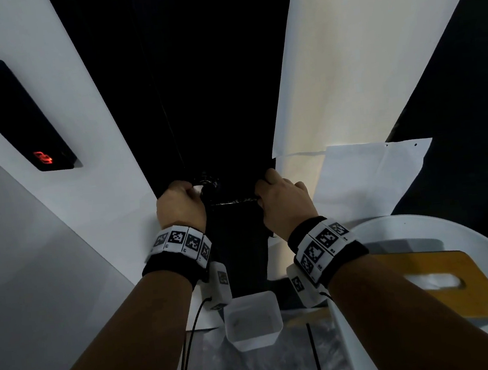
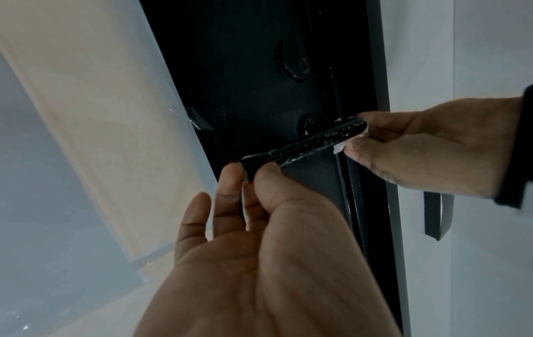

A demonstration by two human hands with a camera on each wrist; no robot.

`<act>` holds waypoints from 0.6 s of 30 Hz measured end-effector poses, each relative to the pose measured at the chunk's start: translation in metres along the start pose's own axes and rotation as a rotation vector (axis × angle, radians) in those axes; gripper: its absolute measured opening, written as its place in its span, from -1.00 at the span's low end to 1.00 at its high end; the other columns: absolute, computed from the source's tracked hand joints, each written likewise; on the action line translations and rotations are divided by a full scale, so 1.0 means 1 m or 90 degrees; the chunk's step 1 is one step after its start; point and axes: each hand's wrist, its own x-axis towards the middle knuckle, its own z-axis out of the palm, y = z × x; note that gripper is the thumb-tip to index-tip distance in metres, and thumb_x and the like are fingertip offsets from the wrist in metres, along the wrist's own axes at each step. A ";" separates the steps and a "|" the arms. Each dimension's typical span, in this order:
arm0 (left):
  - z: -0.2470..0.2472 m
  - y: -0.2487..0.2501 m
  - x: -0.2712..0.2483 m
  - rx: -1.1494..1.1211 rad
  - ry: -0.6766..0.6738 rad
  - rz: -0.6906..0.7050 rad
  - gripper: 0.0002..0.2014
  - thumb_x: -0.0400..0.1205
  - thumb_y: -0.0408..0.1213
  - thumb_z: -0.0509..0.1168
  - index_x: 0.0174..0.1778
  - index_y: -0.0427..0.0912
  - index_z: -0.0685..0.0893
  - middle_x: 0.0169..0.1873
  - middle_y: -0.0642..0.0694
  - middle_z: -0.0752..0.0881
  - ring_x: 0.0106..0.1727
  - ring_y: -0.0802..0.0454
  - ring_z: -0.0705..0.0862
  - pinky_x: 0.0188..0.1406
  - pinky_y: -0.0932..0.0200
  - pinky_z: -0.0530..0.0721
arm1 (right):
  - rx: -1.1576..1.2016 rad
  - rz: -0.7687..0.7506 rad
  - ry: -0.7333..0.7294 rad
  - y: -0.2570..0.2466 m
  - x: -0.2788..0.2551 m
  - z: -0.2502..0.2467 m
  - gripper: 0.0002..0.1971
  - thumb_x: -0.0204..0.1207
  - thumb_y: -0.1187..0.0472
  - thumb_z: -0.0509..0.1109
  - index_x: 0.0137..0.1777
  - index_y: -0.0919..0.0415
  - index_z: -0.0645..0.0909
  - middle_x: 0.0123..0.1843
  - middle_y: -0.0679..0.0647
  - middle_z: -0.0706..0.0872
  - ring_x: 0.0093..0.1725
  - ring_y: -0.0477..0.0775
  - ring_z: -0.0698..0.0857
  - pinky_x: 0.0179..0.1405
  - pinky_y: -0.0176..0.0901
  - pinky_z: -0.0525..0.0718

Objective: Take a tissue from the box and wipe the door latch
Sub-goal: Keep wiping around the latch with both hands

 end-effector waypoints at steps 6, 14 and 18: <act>-0.003 0.012 0.000 -0.048 0.048 -0.041 -0.78 0.66 -0.29 0.17 0.07 -0.23 0.70 -0.07 -0.26 0.78 0.03 -0.23 0.71 -0.15 0.23 0.46 | 0.001 0.000 -0.008 0.000 0.000 -0.001 -0.72 0.44 0.35 0.26 0.15 0.15 0.55 0.15 0.09 0.47 -0.03 0.24 0.63 -0.05 0.04 0.42; 0.008 0.017 0.009 -0.069 0.035 -0.070 -0.81 0.63 -0.26 0.25 0.07 -0.20 0.71 -0.01 -0.14 0.79 0.10 -0.11 0.71 -0.10 0.31 0.45 | -0.001 -0.006 -0.009 0.000 -0.001 -0.002 -0.72 0.45 0.34 0.26 0.15 0.16 0.54 0.15 0.09 0.46 -0.03 0.24 0.62 -0.07 0.02 0.37; 0.008 0.015 0.006 -0.024 0.035 0.044 -0.87 0.59 -0.33 0.27 -0.12 -0.17 0.74 -0.18 -0.10 0.79 -0.11 -0.08 0.74 -0.23 0.27 0.51 | 0.006 -0.005 -0.010 0.000 0.001 -0.001 -0.72 0.44 0.36 0.26 0.14 0.15 0.54 0.14 0.09 0.46 -0.04 0.24 0.62 -0.07 0.02 0.36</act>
